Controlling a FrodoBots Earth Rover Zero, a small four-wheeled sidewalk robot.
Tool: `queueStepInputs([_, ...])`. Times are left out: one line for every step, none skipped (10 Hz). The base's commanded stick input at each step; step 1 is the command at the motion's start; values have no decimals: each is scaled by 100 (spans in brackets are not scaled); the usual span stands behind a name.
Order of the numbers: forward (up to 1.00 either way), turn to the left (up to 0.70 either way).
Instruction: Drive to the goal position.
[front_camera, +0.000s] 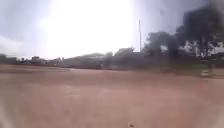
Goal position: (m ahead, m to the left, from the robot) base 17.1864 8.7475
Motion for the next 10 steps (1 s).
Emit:
queueStepInputs([70, 0])
queueStepInputs([70, 0])
queueStepInputs([70, 0])
queueStepInputs([70, 0])
queueStepInputs([70, 0])
queueStepInputs([70, 0])
queueStepInputs([70, 0])
queueStepInputs([70, 0])
queueStepInputs([70, 0])
queueStepInputs([70, 0])
